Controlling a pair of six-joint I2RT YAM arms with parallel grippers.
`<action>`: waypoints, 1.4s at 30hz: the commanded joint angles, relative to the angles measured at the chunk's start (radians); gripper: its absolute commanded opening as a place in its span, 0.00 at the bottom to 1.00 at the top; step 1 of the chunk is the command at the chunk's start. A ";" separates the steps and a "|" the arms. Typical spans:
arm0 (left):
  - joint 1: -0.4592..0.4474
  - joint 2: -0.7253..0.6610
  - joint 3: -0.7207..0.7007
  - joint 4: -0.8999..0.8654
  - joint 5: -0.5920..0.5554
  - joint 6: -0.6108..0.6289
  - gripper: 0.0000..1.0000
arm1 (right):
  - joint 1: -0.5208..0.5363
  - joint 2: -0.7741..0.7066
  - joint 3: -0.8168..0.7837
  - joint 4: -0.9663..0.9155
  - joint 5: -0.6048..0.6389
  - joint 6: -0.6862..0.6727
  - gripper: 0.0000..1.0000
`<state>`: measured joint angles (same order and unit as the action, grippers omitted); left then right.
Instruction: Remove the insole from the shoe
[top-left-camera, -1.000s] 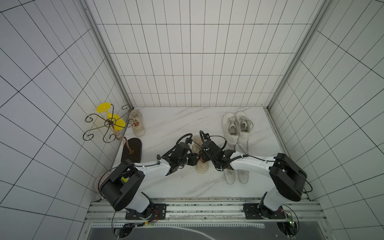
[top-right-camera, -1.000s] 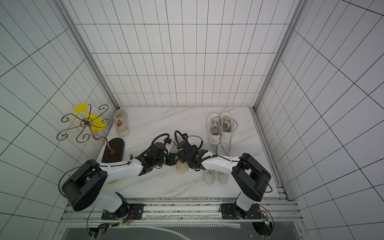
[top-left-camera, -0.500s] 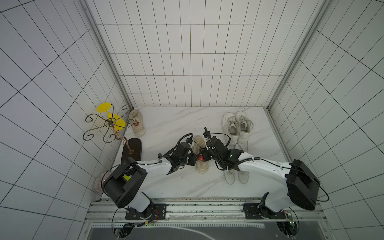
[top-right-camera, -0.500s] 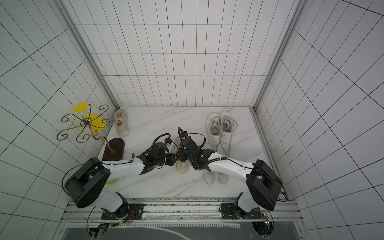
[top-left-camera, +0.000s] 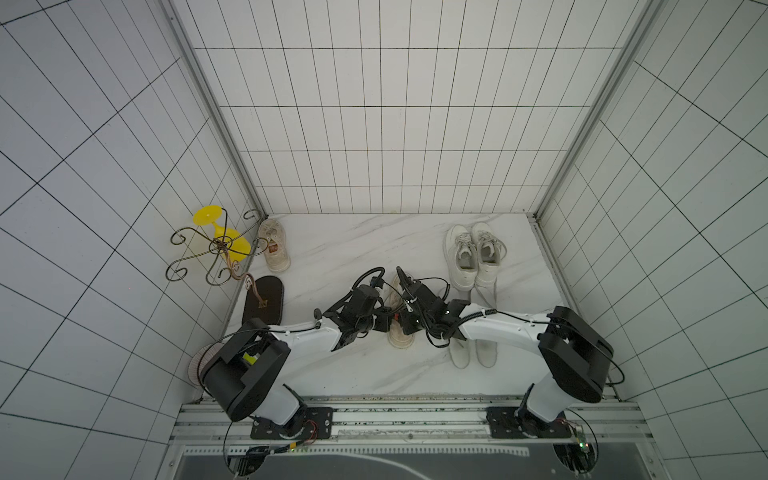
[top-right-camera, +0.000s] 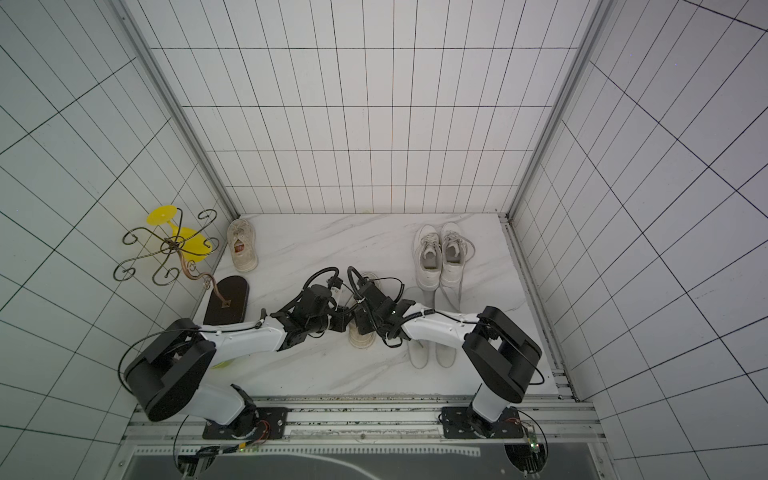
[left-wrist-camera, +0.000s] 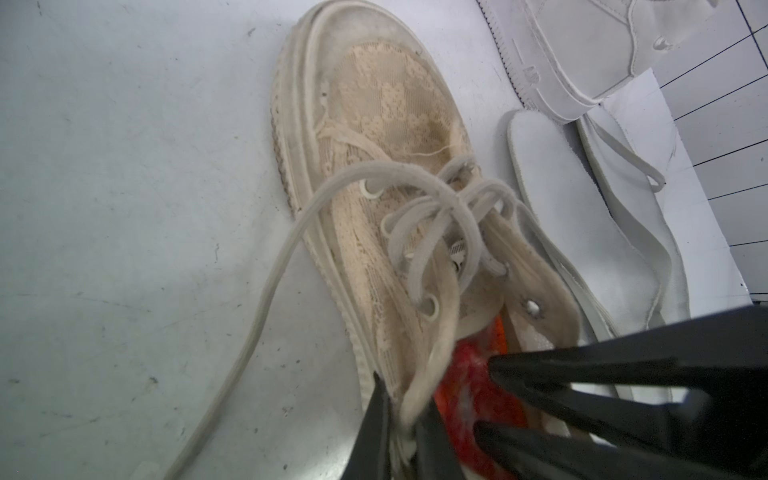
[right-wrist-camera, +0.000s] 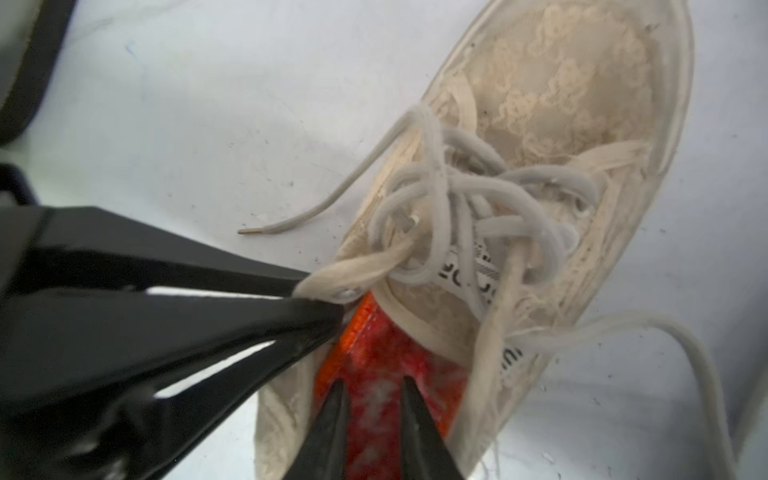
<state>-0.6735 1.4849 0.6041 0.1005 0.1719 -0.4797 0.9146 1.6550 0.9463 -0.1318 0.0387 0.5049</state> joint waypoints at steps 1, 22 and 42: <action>-0.004 -0.028 -0.007 0.039 0.016 0.001 0.09 | -0.018 0.019 0.090 -0.081 0.064 0.059 0.24; -0.038 -0.043 -0.012 0.068 0.041 0.003 0.00 | -0.033 0.198 0.175 -0.107 0.074 0.054 0.50; -0.039 -0.127 -0.076 0.154 0.062 -0.028 0.00 | -0.032 0.341 0.180 -0.215 0.409 0.059 0.17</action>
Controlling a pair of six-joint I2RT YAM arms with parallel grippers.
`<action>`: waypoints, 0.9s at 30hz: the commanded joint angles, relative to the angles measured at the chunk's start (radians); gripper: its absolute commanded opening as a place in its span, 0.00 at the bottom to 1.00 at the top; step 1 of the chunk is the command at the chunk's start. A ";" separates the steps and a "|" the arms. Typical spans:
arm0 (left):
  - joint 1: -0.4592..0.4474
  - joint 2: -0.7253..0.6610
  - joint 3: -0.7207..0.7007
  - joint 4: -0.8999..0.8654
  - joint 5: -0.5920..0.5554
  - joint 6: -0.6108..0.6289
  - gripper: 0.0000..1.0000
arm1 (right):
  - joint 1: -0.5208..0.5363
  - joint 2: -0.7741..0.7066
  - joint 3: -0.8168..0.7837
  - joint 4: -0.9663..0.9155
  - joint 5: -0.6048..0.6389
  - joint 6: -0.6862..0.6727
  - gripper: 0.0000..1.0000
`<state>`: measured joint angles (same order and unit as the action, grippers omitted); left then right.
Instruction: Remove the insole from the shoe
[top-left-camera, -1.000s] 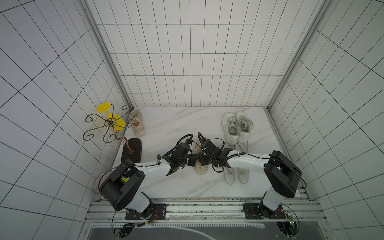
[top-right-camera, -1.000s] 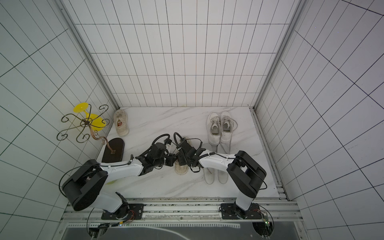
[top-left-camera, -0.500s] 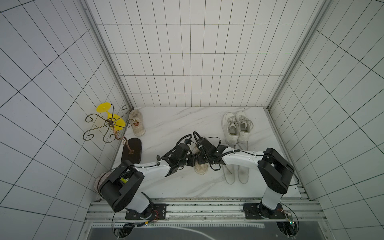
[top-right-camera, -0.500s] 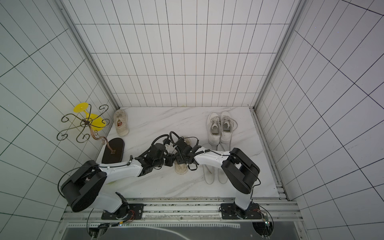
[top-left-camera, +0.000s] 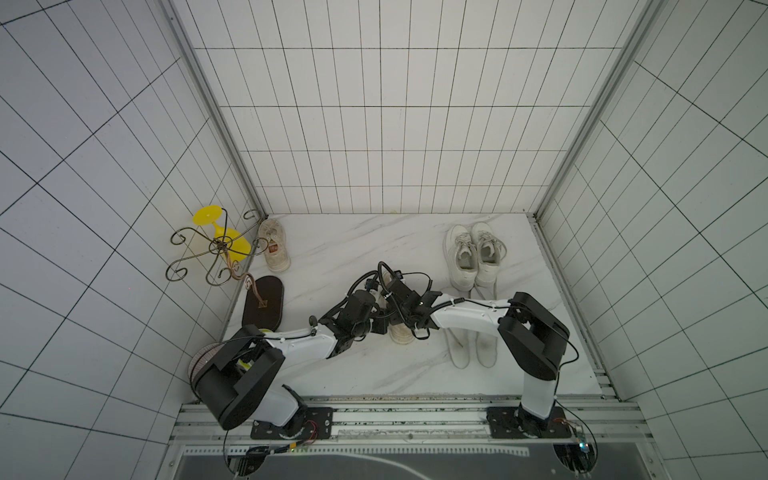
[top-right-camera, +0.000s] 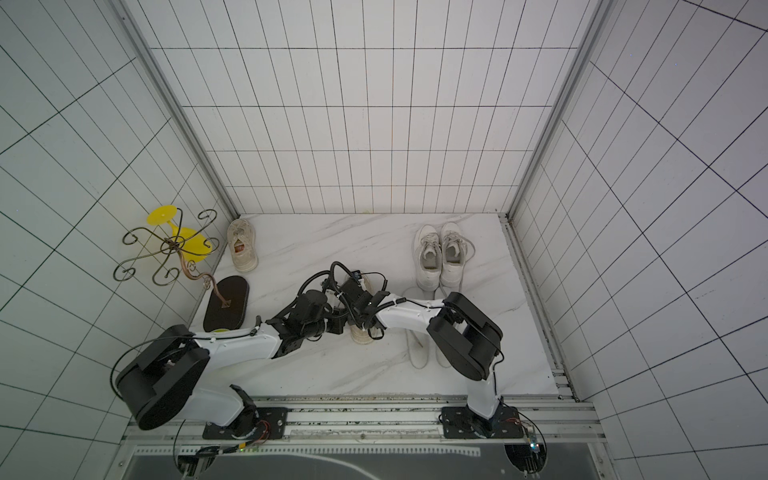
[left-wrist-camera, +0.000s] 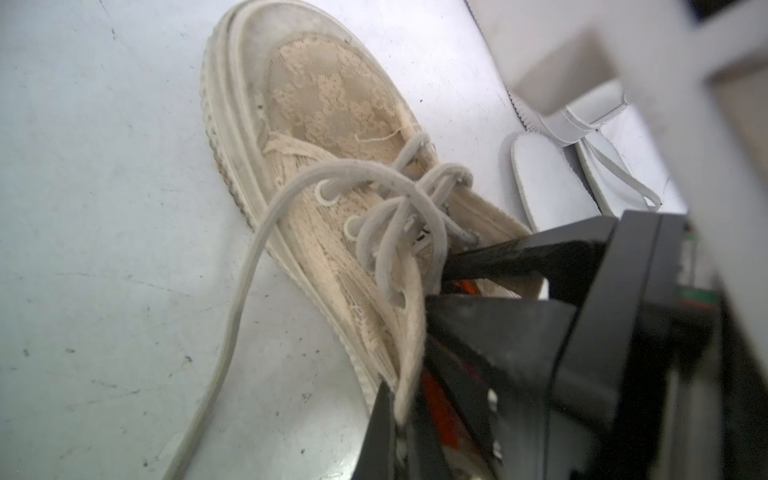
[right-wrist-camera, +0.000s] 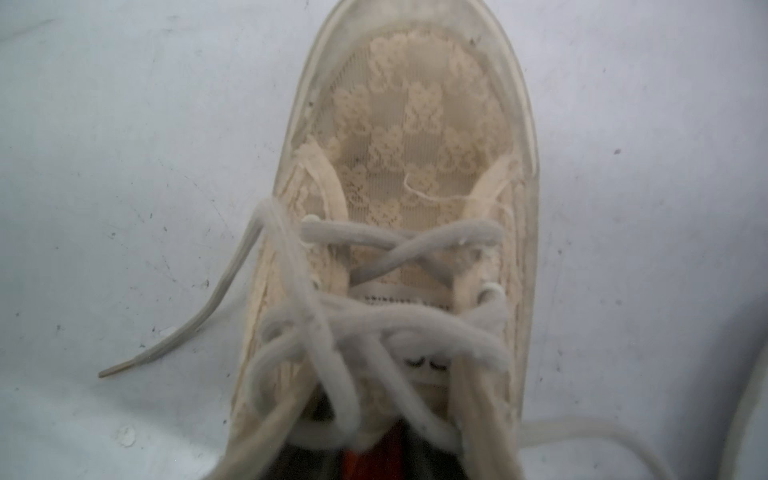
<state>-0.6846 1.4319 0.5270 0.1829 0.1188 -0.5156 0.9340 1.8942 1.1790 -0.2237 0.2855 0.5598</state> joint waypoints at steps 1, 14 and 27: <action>-0.027 -0.074 0.001 0.069 0.111 0.007 0.00 | -0.052 0.089 -0.056 -0.120 0.161 0.004 0.13; -0.027 -0.086 0.014 0.001 0.013 0.020 0.00 | -0.054 -0.174 -0.126 0.041 0.008 -0.042 0.00; -0.028 0.018 0.082 -0.118 -0.084 0.014 0.00 | -0.055 -0.352 -0.209 0.222 -0.215 -0.062 0.00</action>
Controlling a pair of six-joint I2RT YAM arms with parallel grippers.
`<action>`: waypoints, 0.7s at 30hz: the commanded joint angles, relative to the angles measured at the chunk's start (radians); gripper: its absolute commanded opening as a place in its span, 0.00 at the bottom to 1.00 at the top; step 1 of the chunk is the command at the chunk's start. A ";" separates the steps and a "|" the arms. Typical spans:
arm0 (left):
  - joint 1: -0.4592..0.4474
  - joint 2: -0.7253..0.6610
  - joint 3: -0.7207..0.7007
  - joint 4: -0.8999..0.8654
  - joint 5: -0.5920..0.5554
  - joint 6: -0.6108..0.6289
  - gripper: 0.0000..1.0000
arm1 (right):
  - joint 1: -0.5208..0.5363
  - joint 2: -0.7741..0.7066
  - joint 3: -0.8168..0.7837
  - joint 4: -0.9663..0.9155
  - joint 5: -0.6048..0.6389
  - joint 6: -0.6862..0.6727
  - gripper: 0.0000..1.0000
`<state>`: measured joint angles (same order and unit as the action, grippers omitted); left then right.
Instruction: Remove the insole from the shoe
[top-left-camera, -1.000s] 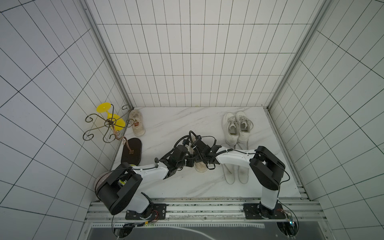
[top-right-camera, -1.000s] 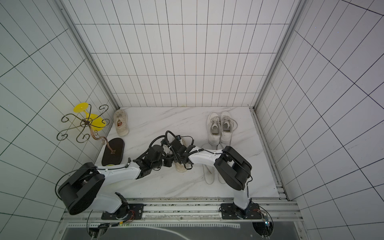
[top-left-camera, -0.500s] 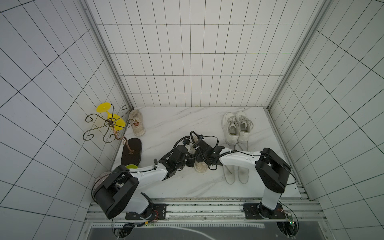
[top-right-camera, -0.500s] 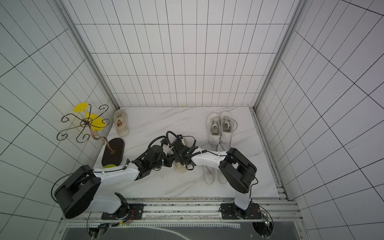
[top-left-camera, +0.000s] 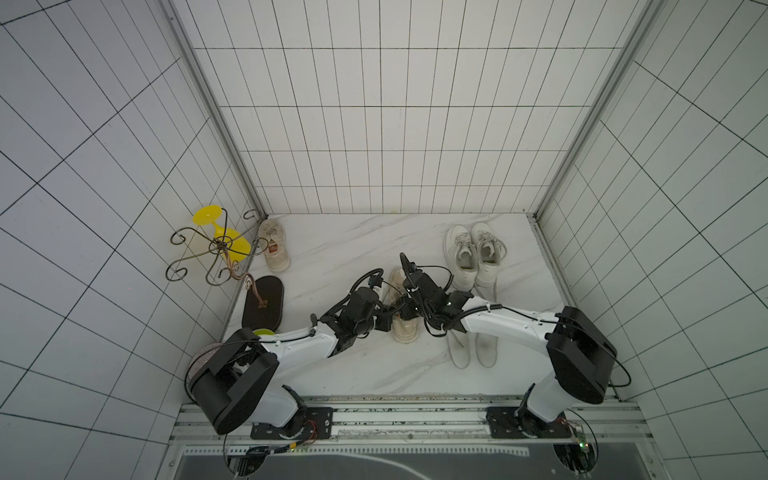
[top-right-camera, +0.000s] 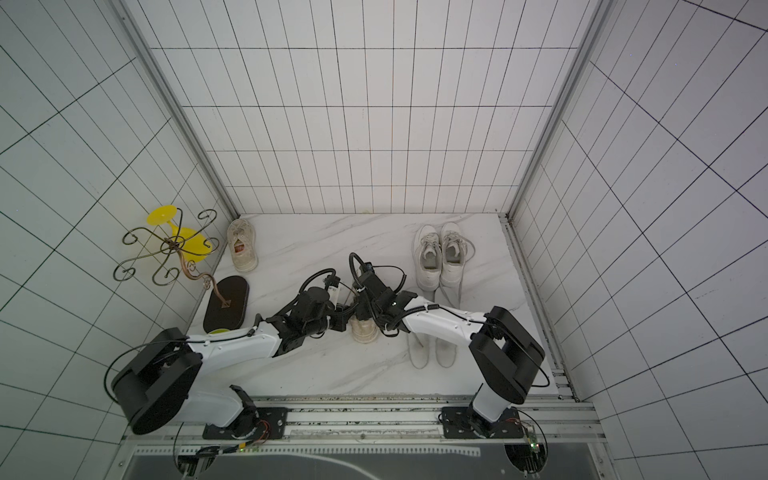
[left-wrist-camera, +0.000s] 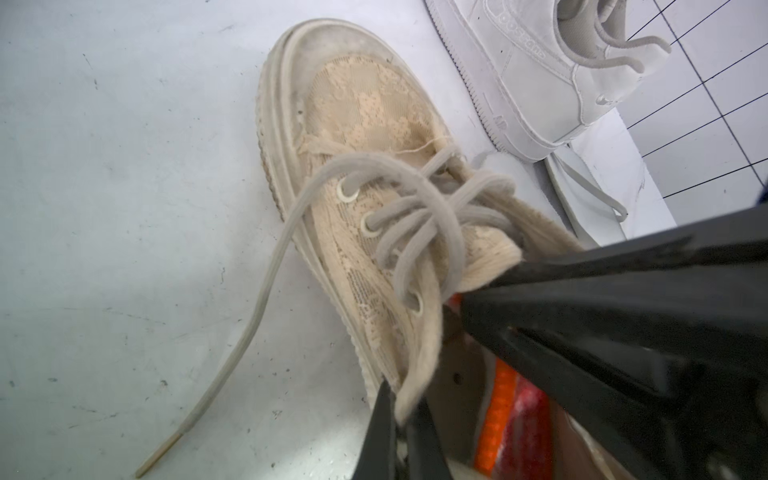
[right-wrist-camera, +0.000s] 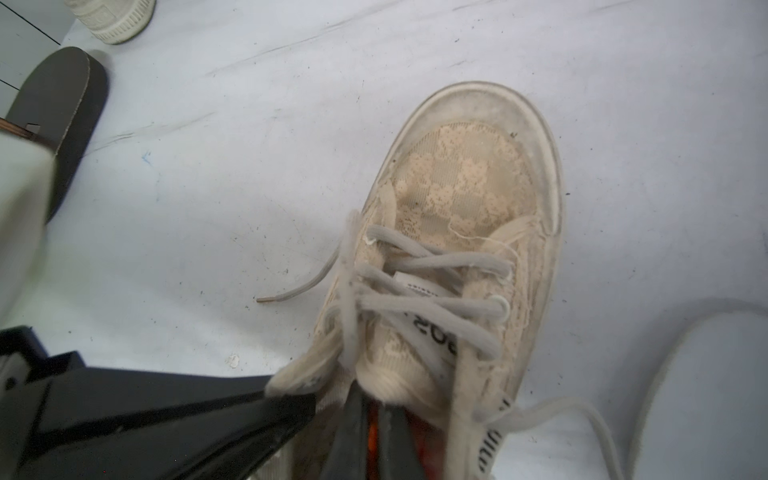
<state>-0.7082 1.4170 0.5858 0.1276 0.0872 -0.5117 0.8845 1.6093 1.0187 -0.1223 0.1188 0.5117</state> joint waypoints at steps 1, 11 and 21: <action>-0.004 0.039 0.027 -0.071 -0.062 0.010 0.00 | -0.005 -0.078 -0.057 0.133 -0.061 -0.013 0.00; -0.002 0.071 0.059 -0.139 -0.147 0.002 0.00 | -0.005 -0.213 -0.123 0.176 -0.031 -0.021 0.00; -0.001 0.072 0.068 -0.174 -0.208 -0.001 0.00 | -0.006 -0.309 -0.187 0.207 0.008 -0.032 0.00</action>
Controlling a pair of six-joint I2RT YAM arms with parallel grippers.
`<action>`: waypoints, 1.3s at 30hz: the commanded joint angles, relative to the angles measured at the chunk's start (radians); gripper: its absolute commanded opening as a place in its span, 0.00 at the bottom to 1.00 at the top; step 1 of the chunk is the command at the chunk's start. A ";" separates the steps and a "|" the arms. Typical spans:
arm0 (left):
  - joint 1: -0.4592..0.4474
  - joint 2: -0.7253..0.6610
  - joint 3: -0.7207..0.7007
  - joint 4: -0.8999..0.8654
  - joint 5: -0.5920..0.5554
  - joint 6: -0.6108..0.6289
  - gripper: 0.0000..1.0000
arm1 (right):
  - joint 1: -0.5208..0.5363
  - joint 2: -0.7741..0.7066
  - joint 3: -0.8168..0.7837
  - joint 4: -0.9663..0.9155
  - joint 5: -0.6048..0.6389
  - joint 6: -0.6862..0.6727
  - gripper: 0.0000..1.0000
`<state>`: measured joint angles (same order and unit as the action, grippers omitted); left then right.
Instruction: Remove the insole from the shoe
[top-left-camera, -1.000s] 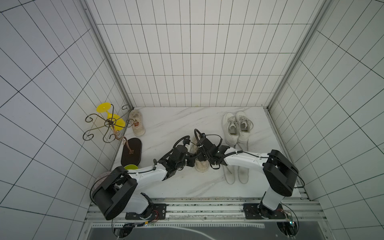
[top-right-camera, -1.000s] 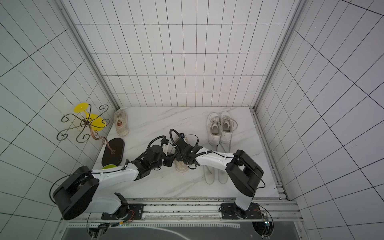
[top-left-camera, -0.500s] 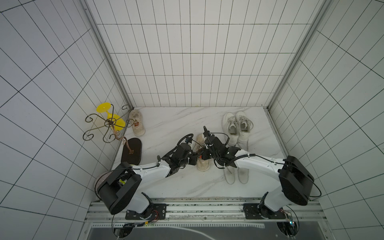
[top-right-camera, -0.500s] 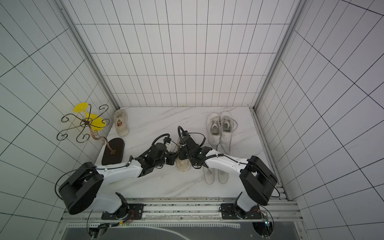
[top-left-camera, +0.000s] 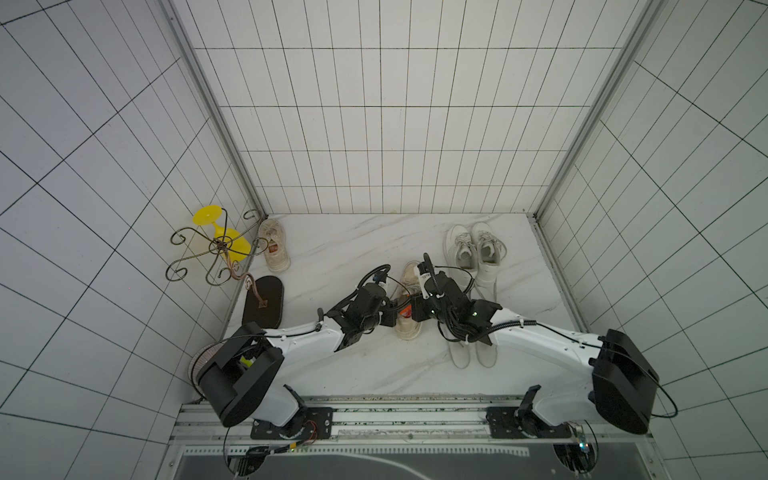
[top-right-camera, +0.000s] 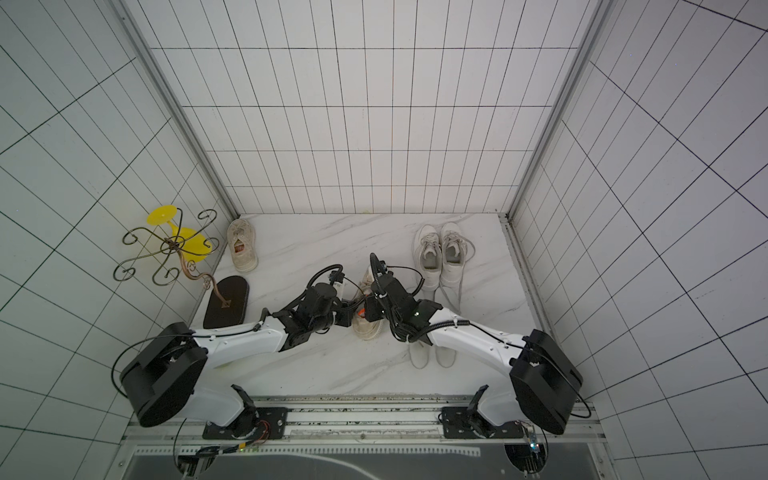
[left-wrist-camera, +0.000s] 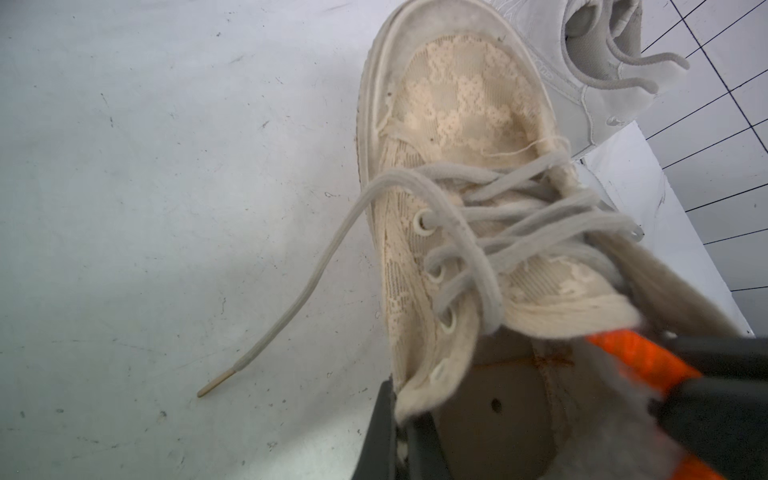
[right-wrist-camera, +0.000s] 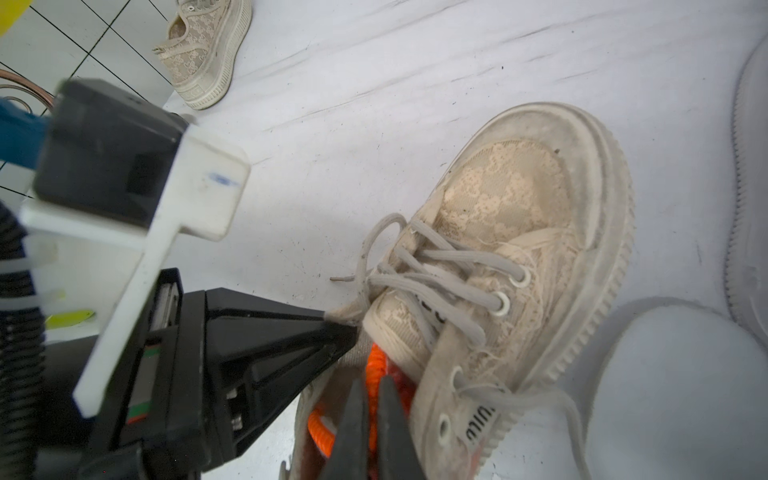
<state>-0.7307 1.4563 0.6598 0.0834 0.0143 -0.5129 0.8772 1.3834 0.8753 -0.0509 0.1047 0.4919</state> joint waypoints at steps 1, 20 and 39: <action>0.023 0.035 -0.006 -0.132 -0.137 -0.001 0.00 | 0.002 -0.088 -0.046 0.138 0.021 -0.012 0.00; 0.086 0.033 -0.008 -0.180 -0.185 -0.008 0.00 | -0.024 -0.165 -0.090 0.153 -0.042 -0.008 0.00; 0.040 -0.134 -0.123 0.065 0.058 0.029 0.00 | 0.008 0.238 0.060 0.006 -0.074 0.056 0.00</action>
<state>-0.6666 1.3663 0.5301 0.0956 0.0769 -0.5037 0.8780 1.5898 0.8761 0.0719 0.0105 0.5358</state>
